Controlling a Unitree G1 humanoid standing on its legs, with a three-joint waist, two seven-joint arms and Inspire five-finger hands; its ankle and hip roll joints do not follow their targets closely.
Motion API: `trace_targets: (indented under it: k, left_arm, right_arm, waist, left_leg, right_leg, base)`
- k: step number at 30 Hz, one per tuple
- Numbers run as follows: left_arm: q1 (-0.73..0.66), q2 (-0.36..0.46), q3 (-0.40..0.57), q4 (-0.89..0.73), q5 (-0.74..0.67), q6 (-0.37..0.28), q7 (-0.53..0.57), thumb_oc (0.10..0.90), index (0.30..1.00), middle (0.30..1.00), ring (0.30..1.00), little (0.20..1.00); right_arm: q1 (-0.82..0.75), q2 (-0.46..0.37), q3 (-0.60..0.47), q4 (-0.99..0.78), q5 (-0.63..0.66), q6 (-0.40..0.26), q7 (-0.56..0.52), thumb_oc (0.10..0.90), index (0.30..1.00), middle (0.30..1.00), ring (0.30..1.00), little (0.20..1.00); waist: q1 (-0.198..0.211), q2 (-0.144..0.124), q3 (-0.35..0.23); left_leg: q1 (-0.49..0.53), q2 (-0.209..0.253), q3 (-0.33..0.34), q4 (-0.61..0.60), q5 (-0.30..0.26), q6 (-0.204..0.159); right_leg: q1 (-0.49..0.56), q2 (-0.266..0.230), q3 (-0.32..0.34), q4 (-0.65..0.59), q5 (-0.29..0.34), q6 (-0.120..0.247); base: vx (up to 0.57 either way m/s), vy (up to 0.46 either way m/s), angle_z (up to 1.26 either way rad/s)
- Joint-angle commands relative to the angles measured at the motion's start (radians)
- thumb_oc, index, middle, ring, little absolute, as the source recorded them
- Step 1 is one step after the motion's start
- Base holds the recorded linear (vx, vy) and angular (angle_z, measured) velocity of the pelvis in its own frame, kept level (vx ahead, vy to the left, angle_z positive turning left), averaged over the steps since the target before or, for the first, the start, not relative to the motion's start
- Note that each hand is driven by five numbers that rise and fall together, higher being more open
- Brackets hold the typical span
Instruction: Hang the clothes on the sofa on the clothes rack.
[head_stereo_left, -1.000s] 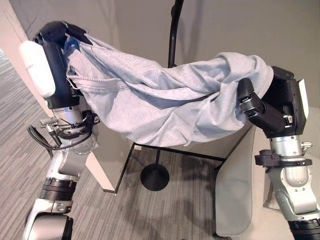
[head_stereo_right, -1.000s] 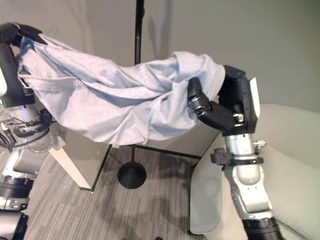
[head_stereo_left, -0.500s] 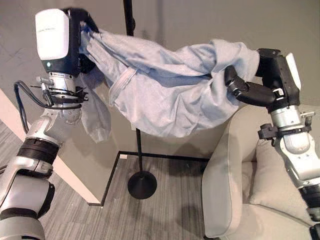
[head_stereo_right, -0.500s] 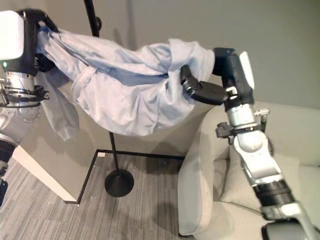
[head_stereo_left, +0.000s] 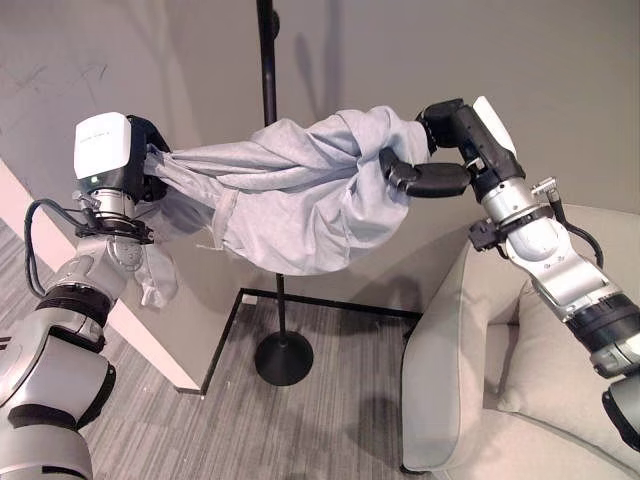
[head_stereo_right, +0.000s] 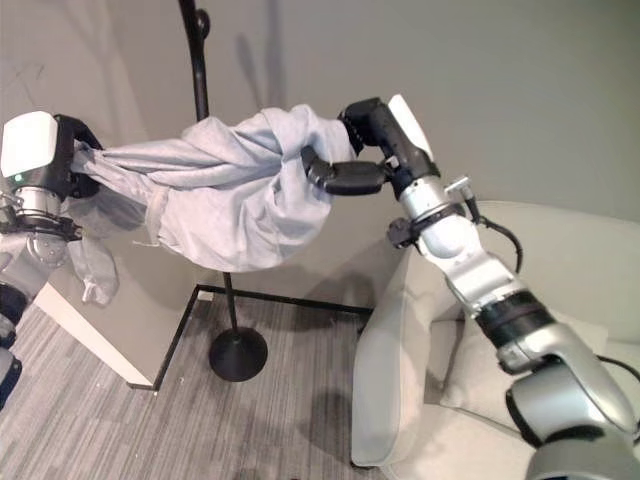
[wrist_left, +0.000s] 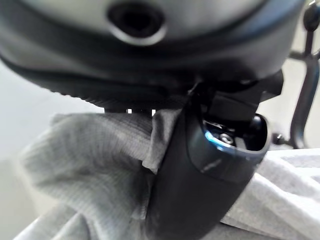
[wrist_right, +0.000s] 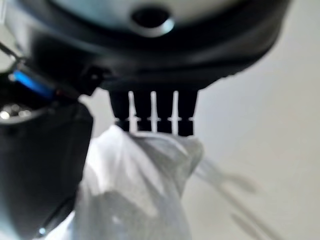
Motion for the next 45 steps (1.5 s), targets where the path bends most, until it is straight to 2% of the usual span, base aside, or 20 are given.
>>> trace_targets:
  k: [1,5,9,13,16,17,18,19,24,29,32,34,36,37,38,40,41,42,43,45]
  left_arm:
    - [-0.183,0.049,0.041,0.06,-0.093,0.049,0.018,0.4,0.3,0.3,0.3,0.3]
    - [-0.161,-0.013,0.053,0.057,-0.131,0.036,-0.007,0.4,0.3,0.3,0.3,0.3]
    - [-0.128,-0.024,0.074,0.017,-0.138,0.026,0.0,0.4,0.3,0.3,0.3,0.3]
    - [-0.015,-0.012,0.144,-0.111,-0.12,0.01,0.028,0.4,0.3,0.3,0.3,0.3]
    - [0.217,0.025,0.321,-0.443,-0.036,-0.005,0.076,0.4,0.3,0.3,0.3,0.3]
    - [0.218,0.025,0.321,-0.445,-0.036,-0.004,0.076,0.4,0.3,0.3,0.3,0.3]
    - [0.314,0.038,0.406,-0.557,0.014,-0.015,0.099,0.4,0.3,0.3,0.3,0.3]
    - [0.326,0.036,0.411,-0.568,0.017,-0.011,0.097,0.4,0.3,0.3,0.3,0.3]
    - [0.59,0.015,0.663,-0.841,0.134,-0.024,0.139,0.4,0.3,0.3,0.3,0.3]
    - [0.745,-0.012,0.854,-1.02,0.217,-0.039,0.183,0.4,0.3,0.3,0.3,0.3]
    - [0.789,-0.015,0.911,-1.079,0.244,-0.04,0.189,0.4,0.3,0.3,0.3,0.3]
    - [0.79,-0.004,0.953,-1.122,0.265,-0.046,0.214,0.4,0.3,0.3,0.3,0.3]
    - [0.785,0.019,0.987,-1.152,0.277,-0.048,0.236,0.4,0.3,0.3,0.3,0.3]
    - [0.785,0.02,0.988,-1.153,0.277,-0.048,0.236,0.4,0.3,0.3,0.3,0.3]
    - [0.779,0.038,1.011,-1.193,0.3,-0.046,0.262,0.4,0.3,0.3,0.3,0.3]
    - [0.768,0.044,1.024,-1.212,0.321,-0.039,0.288,0.4,0.3,0.3,0.3,0.3]
    - [0.756,0.041,1.029,-1.226,0.328,-0.03,0.301,0.4,0.3,0.3,0.3,0.3]
    - [0.729,0.025,1.02,-1.26,0.321,-0.03,0.297,0.4,0.3,0.3,0.3,0.3]
    - [0.728,0.025,1.02,-1.26,0.321,-0.03,0.297,0.4,0.3,0.3,0.3,0.3]
    - [0.644,0.049,0.941,-1.329,0.333,-0.067,0.281,0.4,0.3,0.3,0.3,0.3]
  right_arm:
    - [-0.084,-0.057,-0.186,0.09,0.053,0.01,-0.135,0.4,0.3,0.3,0.3,0.3]
    - [-0.08,0.007,-0.185,0.184,0.061,0.047,-0.129,0.4,0.3,0.3,0.3,0.3]
    - [-0.026,0.008,-0.213,0.138,0.054,0.043,-0.133,0.4,0.3,0.3,0.3,0.3]
    - [0.126,0.004,-0.302,0.006,0.034,0.022,-0.151,0.4,0.3,0.3,0.3,0.3]
    - [0.429,-0.016,-0.523,-0.282,-0.047,-0.017,-0.162,0.4,0.3,0.3,0.3,0.3]
    - [0.43,-0.015,-0.525,-0.283,-0.048,-0.016,-0.162,0.4,0.3,0.3,0.3,0.3]
    - [0.534,-0.023,-0.621,-0.359,-0.079,-0.045,-0.162,0.4,0.3,0.3,0.3,0.3]
    - [0.547,-0.023,-0.626,-0.369,-0.081,-0.042,-0.162,0.4,0.3,0.3,0.3,0.3]
    - [0.79,-0.012,-0.869,-0.557,-0.159,-0.09,-0.158,0.4,0.3,0.3,0.3,0.3]
    - [0.897,0.035,-1.024,-0.698,-0.184,-0.137,-0.147,0.4,0.3,0.3,0.3,0.3]
    - [0.921,0.049,-1.061,-0.747,-0.188,-0.148,-0.141,0.4,0.3,0.3,0.3,0.3]
    - [0.903,0.054,-1.071,-0.794,-0.172,-0.171,-0.131,0.4,0.3,0.3,0.3,0.3]
    - [0.88,0.052,-1.073,-0.836,-0.177,-0.179,-0.132,0.4,0.3,0.3,0.3,0.3]
    - [0.88,0.053,-1.073,-0.837,-0.177,-0.178,-0.132,0.4,0.3,0.3,0.3,0.3]
    - [0.864,0.039,-1.077,-0.857,-0.19,-0.183,-0.14,0.4,0.3,0.3,0.3,0.3]
    - [0.858,0.023,-1.089,-0.877,-0.22,-0.181,-0.158,0.4,0.3,0.3,0.3,0.3]
    - [0.858,0.015,-1.103,-0.891,-0.24,-0.176,-0.171,0.4,0.3,0.3,0.3,0.3]
    - [0.858,0.021,-1.111,-0.91,-0.251,-0.173,-0.185,0.4,0.3,0.3,0.3,0.3]
    - [0.859,0.022,-1.112,-0.911,-0.251,-0.173,-0.185,0.4,0.3,0.3,0.3,0.3]
    - [0.838,0.027,-1.045,-0.907,-0.244,-0.165,-0.188,0.4,0.3,0.3,0.3,0.3]
  waist:
    - [0.04,0.003,-0.064]
    - [0.047,-0.008,-0.028]
    - [0.047,-0.008,-0.014]
    - [0.05,-0.001,-0.01]
    - [0.055,0.01,-0.012]
    - [0.055,0.009,-0.015]
    - [0.056,0.011,-0.023]
    - [0.057,0.012,-0.026]
    - [0.059,0.018,-0.044]
    - [0.061,0.021,-0.06]
    - [0.059,0.023,-0.065]
    - [0.065,0.021,-0.063]
    - [0.079,0.005,-0.034]
    - [0.077,0.006,-0.032]
    - [0.094,-0.005,-0.017]
    - [0.102,-0.008,-0.001]
    - [0.093,-0.01,-0.001]
    - [0.085,-0.015,-0.014]
    - [0.086,-0.017,-0.015]
    - [0.09,-0.006,-0.01]
  left_leg:
    - [0.118,0.129,0.039,0.003,-0.065,-0.107]
    - [0.053,0.135,0.021,0.003,-0.047,-0.111]
    - [0.035,0.136,0.015,0.003,-0.043,-0.111]
    - [0.043,0.134,0.015,0.003,-0.051,-0.108]
    - [0.075,0.134,0.014,0.003,-0.071,-0.103]
    - [0.07,0.132,0.014,0.003,-0.068,-0.102]
    - [0.081,0.131,0.012,0.003,-0.076,-0.1]
    - [0.083,0.131,0.012,0.003,-0.076,-0.1]
    - [0.111,0.133,0.005,0.003,-0.091,-0.094]
    - [0.126,0.141,0.003,0.003,-0.088,-0.096]
    - [0.135,0.149,0.007,0.003,-0.096,-0.095]
    - [0.142,0.155,0.01,0.034,-0.063,-0.098]
    - [0.084,0.16,-0.019,0.183,-0.071,-0.101]
    - [0.075,0.163,-0.022,0.201,-0.08,-0.101]
    - [0.033,0.163,-0.061,0.31,-0.068,-0.098]
    - [-0.024,0.148,-0.102,0.37,-0.077,-0.098]
    - [-0.052,0.14,-0.109,0.347,-0.111,-0.088]
    - [-0.068,0.122,-0.096,0.253,-0.11,-0.078]
    - [-0.065,0.12,-0.095,0.245,-0.106,-0.077]
    - [-0.105,0.113,-0.07,0.106,-0.036,-0.099]
  right_leg:
    - [0.017,-0.051,-0.007,0.005,-0.025,0.122]
    - [-0.039,-0.05,-0.011,0.005,-0.01,0.122]
    - [-0.055,-0.05,-0.012,0.005,-0.01,0.121]
    - [-0.047,-0.051,-0.008,0.005,-0.017,0.118]
    - [-0.014,-0.049,-0.009,0.005,-0.035,0.114]
    - [-0.018,-0.051,-0.009,0.005,-0.033,0.114]
    - [-0.006,-0.052,-0.011,0.005,-0.04,0.112]
    - [-0.004,-0.051,-0.011,0.005,-0.041,0.112]
    - [0.027,-0.049,-0.011,0.005,-0.061,0.106]
    - [0.04,-0.042,-0.004,0.005,-0.073,0.102]
    - [0.046,-0.032,0.004,0.005,-0.083,0.095]
    - [0.056,-0.021,0.02,0.005,-0.09,0.082]
    - [0.071,-0.016,0.039,0.005,-0.087,0.064]
    - [0.07,-0.015,0.038,0.005,-0.087,0.064]
    - [0.085,-0.013,0.051,0.005,-0.087,0.053]
    - [0.098,-0.018,0.048,0.005,-0.093,0.05]
    - [0.101,-0.025,0.033,0.005,-0.094,0.051]
    - [0.106,-0.039,0.019,0.005,-0.095,0.062]
    - [0.106,-0.041,0.018,0.005,-0.096,0.062]
    - [0.115,-0.044,0.006,0.005,-0.112,0.077]
  base:
    - [-0.07,-0.023,0.16]
    - [-0.06,-0.024,0.16]
    - [-0.02,-0.014,0.06]
    - [0.03,-0.012,0.06]
    - [0.07,-0.022,-0.01]
    - [0.06,-0.023,0.08]
    - [0.03,-0.019,0.07]
    - [0.06,-0.026,-0.08]
    - [0.02,-0.029,0.04]
    - [-0.03,-0.042,-0.04]
    - [-0.05,-0.056,-0.03]
    - [-0.06,-0.085,0.0]
    - [-0.09,-0.094,-0.11]
    - [-0.08,-0.084,-0.16]
    - [-0.06,-0.037,-0.14]
    - [-0.09,0.025,-0.17]
    - [-0.03,0.148,-0.05]
    - [0.01,0.125,0.24]
    - [0.04,0.153,0.53]
    - [0.02,0.184,0.46]
